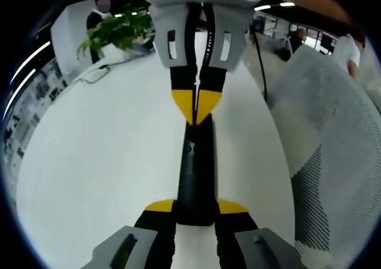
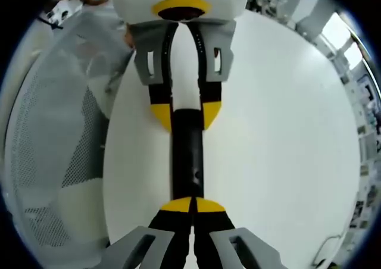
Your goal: Press the specified remote control buttons in sequence, fully releasing each button before pressing the next.
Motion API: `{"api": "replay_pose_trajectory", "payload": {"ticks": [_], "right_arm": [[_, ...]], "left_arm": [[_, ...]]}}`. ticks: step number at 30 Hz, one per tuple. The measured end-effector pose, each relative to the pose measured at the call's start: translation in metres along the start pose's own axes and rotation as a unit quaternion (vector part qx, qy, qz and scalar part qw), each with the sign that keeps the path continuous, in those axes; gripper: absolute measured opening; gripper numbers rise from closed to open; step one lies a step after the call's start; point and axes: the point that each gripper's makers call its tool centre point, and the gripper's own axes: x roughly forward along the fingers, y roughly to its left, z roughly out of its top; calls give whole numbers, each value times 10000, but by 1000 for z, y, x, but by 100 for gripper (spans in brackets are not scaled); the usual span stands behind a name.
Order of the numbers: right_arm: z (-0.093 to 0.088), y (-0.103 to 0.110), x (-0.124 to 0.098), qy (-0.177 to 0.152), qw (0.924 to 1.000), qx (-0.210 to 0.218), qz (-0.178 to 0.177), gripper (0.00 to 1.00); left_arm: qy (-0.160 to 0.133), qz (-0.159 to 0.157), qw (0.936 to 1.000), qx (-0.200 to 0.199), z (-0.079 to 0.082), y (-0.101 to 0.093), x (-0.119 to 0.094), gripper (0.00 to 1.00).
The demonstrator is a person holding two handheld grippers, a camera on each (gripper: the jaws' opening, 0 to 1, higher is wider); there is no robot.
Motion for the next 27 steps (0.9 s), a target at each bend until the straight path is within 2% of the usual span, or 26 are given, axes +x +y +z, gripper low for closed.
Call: {"api": "replay_pose_trajectory", "payload": {"ticks": [15, 27], "right_arm": [[9, -8, -3, -2, 10000, -78, -31, 0], [19, -8, 4, 3, 9999, -166, 45, 0]], "left_arm": [[-19, 2, 10000, 1, 0, 1, 0, 24], [-59, 13, 10000, 4, 0, 1, 0, 24]]}}
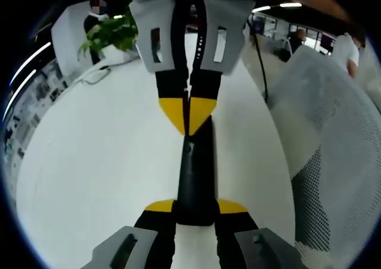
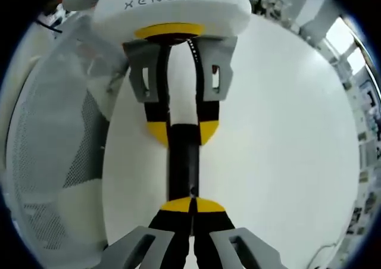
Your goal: Press the specified remote control buttons in sequence, fully releasing each button before pressing the next.
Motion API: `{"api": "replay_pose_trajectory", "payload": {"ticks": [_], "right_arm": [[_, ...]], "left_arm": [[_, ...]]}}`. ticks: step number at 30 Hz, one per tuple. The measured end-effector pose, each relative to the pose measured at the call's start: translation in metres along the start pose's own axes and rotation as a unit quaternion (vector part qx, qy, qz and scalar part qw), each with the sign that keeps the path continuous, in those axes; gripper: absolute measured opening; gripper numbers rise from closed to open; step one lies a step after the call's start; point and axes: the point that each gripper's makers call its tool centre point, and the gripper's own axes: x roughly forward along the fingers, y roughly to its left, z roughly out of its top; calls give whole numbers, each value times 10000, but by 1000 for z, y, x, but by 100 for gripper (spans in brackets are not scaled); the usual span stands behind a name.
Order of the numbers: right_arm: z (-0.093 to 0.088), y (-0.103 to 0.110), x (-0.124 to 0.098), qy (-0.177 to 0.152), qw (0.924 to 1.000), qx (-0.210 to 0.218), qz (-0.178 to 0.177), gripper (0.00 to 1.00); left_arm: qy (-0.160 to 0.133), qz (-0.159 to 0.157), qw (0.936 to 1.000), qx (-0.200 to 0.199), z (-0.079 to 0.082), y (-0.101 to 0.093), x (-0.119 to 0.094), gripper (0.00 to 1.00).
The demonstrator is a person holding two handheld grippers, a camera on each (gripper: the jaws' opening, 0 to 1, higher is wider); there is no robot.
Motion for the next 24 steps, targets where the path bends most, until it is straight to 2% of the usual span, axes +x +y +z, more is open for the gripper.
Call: {"api": "replay_pose_trajectory", "payload": {"ticks": [10, 24], "right_arm": [[5, 1, 9, 14, 9999, -38, 98, 0], [1, 2, 19, 83, 9998, -17, 194, 0]], "left_arm": [[-15, -1, 10000, 25, 0, 1, 0, 24], [-41, 1, 10000, 46, 1, -2, 0, 24]]}}
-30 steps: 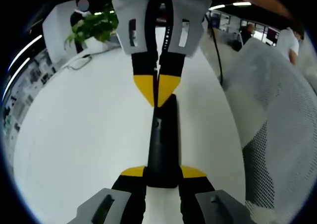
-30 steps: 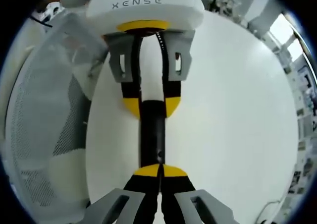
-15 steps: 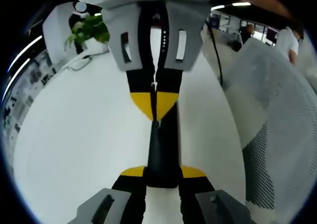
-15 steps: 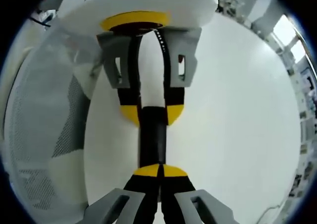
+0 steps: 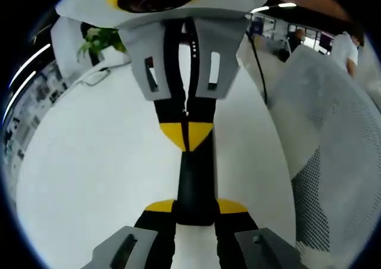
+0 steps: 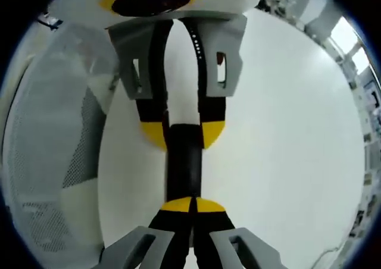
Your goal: Press the specified remote control buttons in sequence, fully releasing each button before pressing the next.
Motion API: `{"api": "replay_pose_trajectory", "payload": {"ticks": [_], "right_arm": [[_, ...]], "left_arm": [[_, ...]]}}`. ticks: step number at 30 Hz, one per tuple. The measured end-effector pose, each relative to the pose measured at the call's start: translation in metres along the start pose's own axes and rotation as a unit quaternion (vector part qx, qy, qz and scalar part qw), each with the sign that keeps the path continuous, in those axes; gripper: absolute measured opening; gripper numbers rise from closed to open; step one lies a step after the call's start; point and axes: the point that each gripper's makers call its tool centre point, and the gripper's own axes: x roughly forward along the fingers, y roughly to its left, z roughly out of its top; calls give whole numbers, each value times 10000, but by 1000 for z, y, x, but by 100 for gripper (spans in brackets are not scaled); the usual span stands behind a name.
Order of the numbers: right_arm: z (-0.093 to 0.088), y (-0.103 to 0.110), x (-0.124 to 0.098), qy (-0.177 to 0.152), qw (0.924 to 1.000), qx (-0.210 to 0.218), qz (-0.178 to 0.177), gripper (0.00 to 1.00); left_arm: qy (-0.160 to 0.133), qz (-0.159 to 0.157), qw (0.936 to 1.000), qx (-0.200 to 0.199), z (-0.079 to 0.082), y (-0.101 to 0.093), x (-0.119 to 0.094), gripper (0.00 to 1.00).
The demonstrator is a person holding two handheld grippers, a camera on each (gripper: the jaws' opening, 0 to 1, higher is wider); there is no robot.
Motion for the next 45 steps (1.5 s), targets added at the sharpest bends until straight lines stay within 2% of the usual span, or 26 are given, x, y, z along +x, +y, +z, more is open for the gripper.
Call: {"api": "replay_pose_trajectory", "payload": {"ticks": [22, 31, 45], "right_arm": [[0, -1, 2, 101, 9995, 180, 257, 0], [1, 1, 1, 100, 9997, 103, 181, 0], [2, 1, -8, -80, 9999, 146, 15, 0]], "left_arm": [[-40, 15, 10000, -12, -1, 0, 0, 24], [-50, 14, 10000, -21, 0, -1, 0, 23], [-42, 35, 10000, -14, 0, -2, -1, 23]]}}
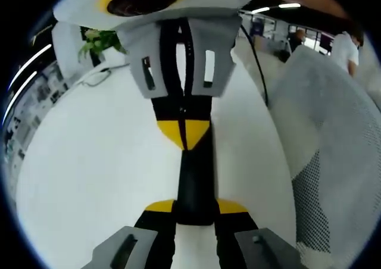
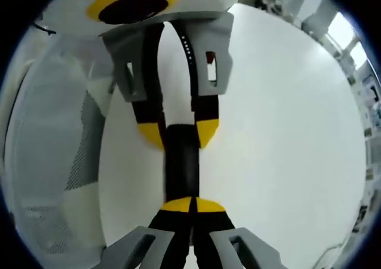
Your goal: Press the specified remote control buttons in sequence, fully releasing each button before pressing the next.
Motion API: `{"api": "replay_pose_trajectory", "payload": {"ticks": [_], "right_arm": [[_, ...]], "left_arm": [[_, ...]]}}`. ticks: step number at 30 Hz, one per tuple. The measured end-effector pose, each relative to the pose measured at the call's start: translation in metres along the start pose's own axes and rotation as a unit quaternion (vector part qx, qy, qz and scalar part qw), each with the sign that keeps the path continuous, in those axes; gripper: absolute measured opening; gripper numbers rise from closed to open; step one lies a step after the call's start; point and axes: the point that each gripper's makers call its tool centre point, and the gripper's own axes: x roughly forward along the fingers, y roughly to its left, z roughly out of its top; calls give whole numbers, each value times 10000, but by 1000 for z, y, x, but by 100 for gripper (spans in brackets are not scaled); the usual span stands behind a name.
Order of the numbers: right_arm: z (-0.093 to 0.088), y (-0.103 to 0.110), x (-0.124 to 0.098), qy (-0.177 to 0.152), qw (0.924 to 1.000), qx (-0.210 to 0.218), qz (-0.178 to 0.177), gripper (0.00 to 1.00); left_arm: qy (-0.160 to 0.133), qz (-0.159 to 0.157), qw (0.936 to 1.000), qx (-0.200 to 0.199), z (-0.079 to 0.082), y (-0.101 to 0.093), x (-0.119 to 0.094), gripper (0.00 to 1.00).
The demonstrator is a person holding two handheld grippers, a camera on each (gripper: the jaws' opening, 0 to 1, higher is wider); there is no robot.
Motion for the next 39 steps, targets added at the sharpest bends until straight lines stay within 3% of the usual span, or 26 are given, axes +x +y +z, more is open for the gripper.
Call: {"api": "replay_pose_trajectory", "payload": {"ticks": [19, 39], "right_arm": [[6, 0, -22, -65, 9996, -191, -186, 0], [6, 10, -11, -8, 9996, -264, -66, 0]], "left_arm": [[23, 7, 10000, -11, -1, 1, 0, 23], [25, -2, 10000, -10, -1, 2, 0, 23]]}}
